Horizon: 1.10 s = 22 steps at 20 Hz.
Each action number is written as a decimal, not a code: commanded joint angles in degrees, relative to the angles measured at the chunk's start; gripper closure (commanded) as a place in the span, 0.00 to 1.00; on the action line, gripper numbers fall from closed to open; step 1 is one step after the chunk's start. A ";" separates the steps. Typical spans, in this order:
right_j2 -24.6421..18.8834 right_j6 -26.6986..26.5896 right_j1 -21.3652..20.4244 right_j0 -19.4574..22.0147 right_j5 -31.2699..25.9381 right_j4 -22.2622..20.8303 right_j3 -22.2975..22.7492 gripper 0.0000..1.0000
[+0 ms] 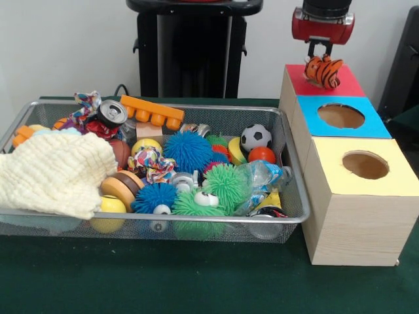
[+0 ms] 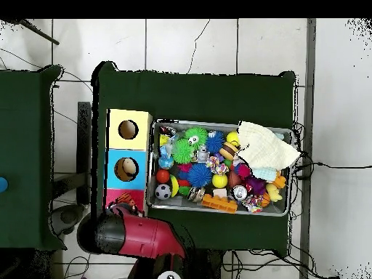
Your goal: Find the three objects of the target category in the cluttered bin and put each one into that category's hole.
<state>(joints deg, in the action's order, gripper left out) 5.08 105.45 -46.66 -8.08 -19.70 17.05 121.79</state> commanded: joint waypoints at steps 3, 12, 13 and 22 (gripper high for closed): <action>-3.55 13.63 5.43 1.53 7.64 2.58 3.61 1.00; -4.10 13.44 5.92 1.64 7.57 3.28 3.02 1.00; -4.10 13.47 5.77 1.63 7.47 3.31 3.10 1.00; -4.45 14.10 3.31 0.99 4.92 4.72 3.54 1.00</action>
<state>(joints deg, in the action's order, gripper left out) 4.93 105.45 -45.56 -8.07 -16.35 17.98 123.29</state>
